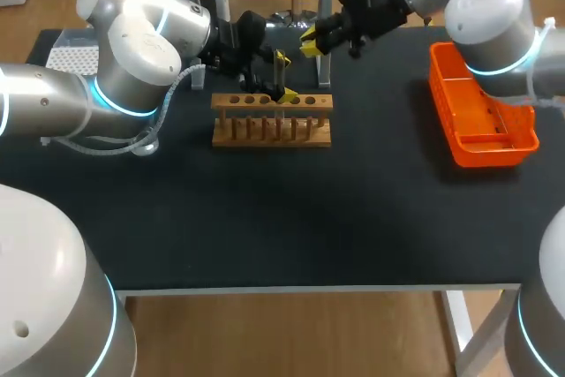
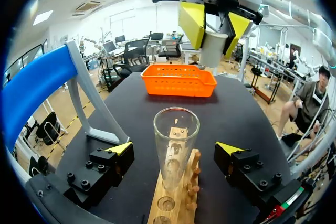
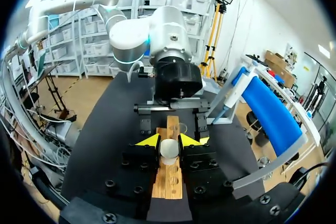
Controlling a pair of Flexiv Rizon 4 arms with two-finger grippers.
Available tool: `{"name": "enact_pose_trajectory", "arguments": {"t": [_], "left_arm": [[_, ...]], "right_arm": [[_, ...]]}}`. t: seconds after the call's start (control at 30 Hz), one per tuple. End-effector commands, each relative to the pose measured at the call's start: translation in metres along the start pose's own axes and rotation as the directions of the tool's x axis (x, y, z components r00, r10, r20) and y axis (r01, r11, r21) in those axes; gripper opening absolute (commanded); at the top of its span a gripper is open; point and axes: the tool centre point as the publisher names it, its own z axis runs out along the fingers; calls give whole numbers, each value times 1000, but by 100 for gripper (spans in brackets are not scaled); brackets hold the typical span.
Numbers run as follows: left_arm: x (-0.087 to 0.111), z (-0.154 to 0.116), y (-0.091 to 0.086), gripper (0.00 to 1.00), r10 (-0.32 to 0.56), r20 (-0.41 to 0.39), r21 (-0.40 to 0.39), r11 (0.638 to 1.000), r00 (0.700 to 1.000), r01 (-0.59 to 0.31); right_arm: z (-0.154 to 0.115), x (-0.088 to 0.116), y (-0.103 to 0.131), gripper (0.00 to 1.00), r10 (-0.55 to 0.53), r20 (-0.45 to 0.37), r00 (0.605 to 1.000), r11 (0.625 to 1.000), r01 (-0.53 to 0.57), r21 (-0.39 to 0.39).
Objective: Invert the test tube, pick up the pipette, mount the tip to pipette, aspirate from beaker and dispense into the tube, eject the tip, return the pipette, and cap with the stopper.
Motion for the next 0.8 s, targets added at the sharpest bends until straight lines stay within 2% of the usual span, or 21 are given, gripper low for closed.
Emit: {"name": "enact_pose_trajectory", "arguments": {"t": [0.03, 0.8], "left_arm": [[-1, 1, 0, 100, -1, -2, -1, 1000, 1000, 1], [-1, 1, 0, 100, -1, -2, -1, 1000, 1000, 1]], "right_arm": [[5, -7, 6, 0, -2, -40, 999, 1000, 2, 8], [25, -10, 19, 0, -16, -67, 998, 1000, 15, -13]]}}
